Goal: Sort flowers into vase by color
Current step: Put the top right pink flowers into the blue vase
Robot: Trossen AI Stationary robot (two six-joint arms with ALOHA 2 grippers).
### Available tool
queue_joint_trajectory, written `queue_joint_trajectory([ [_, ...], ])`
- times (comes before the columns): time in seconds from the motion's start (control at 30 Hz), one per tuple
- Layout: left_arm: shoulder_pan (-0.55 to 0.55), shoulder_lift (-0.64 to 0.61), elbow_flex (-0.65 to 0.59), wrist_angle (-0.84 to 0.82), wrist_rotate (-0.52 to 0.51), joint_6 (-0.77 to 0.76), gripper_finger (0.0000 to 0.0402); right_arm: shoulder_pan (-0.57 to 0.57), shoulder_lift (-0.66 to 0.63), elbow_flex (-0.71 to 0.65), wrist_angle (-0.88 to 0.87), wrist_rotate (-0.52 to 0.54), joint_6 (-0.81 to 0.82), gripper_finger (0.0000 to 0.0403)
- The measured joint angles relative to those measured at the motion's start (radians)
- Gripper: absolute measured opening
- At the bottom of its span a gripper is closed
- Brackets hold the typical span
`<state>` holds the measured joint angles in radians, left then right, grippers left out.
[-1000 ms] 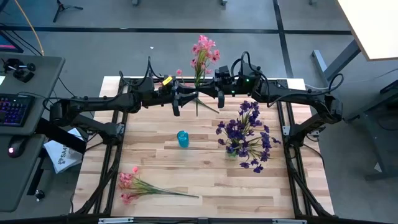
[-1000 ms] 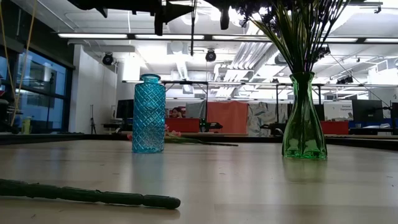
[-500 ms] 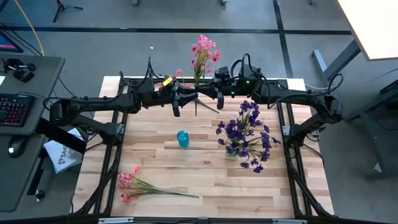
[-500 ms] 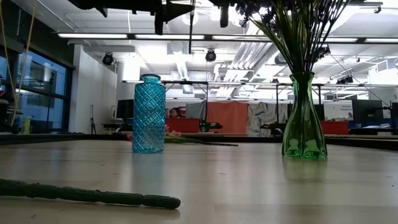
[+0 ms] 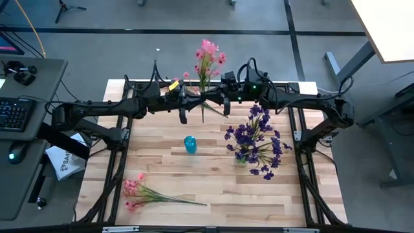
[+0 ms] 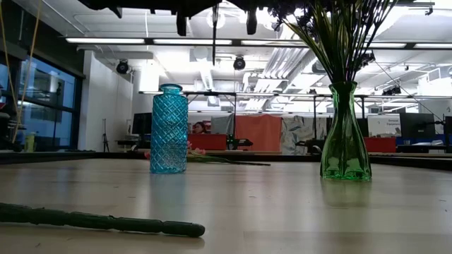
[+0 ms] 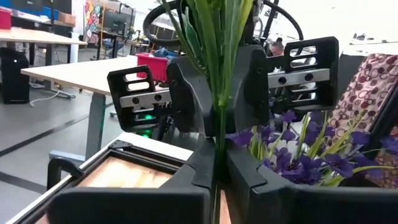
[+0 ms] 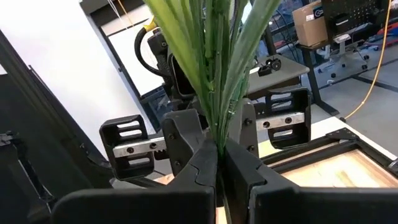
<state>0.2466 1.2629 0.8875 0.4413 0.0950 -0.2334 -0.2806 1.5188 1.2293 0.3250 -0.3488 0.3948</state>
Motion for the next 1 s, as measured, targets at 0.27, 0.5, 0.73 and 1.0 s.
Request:
queue_joint_trajectory([
  [0.27, 0.038, -0.089, 0.000, -0.165, -0.018, 0.056, 0.0001, -0.036, -0.035, 0.000, -0.066, 0.000, -0.062, 0.0056],
  [0.5, 0.063, -0.237, -0.023, -0.365, -0.087, 0.110, 0.0001, -0.084, -0.098, 0.000, -0.103, 0.000, -0.060, 0.0162],
  [0.73, 0.063, -0.409, -0.162, -0.367, -0.201, 0.085, 0.0000, -0.086, -0.160, 0.000, -0.155, -0.002, -0.056, 0.0258],
  [1.0, 0.002, -0.567, -0.389, 0.000, -0.218, -0.105, 0.0000, -0.086, -0.229, 0.000, -0.390, -0.002, -0.058, 0.0299],
])
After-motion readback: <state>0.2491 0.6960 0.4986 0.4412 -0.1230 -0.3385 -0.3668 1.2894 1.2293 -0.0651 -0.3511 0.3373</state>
